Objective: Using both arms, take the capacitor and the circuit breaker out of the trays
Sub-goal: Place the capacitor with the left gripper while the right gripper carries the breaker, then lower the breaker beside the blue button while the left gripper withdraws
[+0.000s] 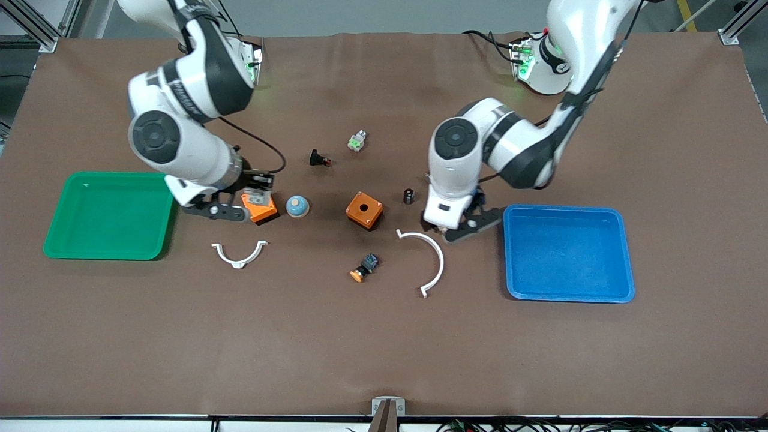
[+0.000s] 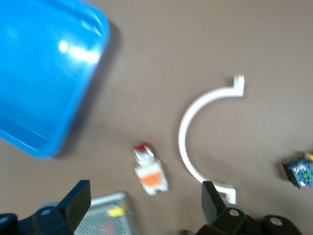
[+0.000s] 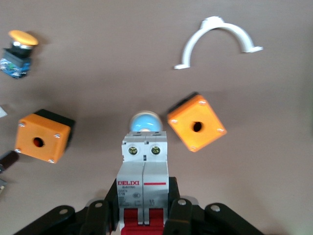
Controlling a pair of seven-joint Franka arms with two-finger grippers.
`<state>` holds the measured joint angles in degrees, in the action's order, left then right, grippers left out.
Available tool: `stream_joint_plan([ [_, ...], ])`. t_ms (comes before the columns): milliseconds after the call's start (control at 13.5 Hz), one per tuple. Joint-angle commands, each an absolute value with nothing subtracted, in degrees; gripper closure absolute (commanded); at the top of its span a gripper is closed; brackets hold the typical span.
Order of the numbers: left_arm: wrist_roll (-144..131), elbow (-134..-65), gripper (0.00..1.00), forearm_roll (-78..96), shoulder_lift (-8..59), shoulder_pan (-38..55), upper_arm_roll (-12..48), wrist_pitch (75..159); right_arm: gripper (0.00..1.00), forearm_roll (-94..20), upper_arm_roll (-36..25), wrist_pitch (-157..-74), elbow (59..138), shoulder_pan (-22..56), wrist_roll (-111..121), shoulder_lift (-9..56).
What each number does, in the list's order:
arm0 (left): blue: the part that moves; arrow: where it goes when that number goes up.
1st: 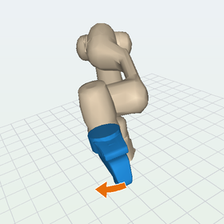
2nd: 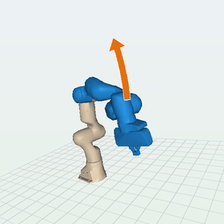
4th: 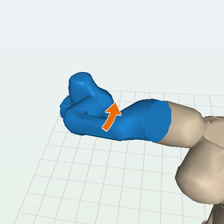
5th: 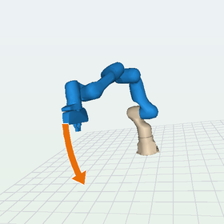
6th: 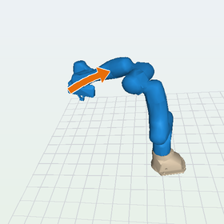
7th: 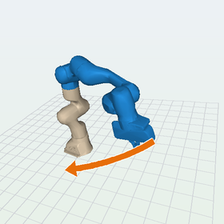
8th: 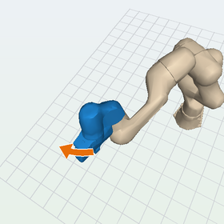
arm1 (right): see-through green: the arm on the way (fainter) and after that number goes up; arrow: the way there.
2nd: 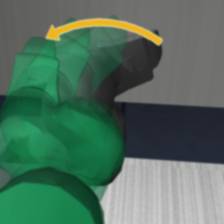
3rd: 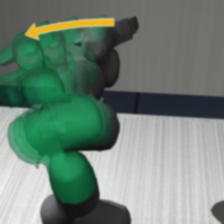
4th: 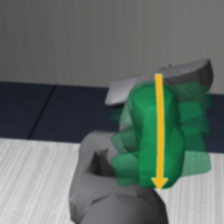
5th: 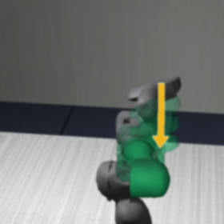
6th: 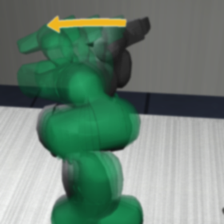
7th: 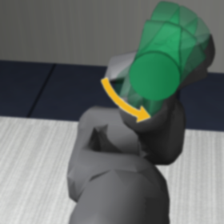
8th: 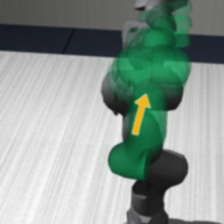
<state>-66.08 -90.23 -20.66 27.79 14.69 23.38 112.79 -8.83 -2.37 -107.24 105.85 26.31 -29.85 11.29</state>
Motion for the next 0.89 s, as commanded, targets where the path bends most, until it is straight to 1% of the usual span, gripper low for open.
stream_joint_plan([
  [0,-54.6,-83.9,0.0,-21.7,26.9,9.3,23.7,107.1,0.82,-12.4,-3.3,-115.5,109.9,30.0,-32.1,13.4],
  [149,-45.6,-83.8,0.0,-21.1,23.7,4.6,23.9,106.1,0.82,-14.8,-3.3,-119.6,111.2,32.9,-32.5,15.6],
  [446,-30.0,-83.8,0.0,-17.2,16.8,-3.3,24.3,101.2,0.82,-15.2,-3.3,-126.8,114.3,35.1,-32.7,18.6],
  [818,-14.7,-83.8,0.0,-8.9,9.9,-11.4,24.3,95.3,0.82,-15.2,-3.3,-130.5,114.3,36.8,-36.3,23.4],
])
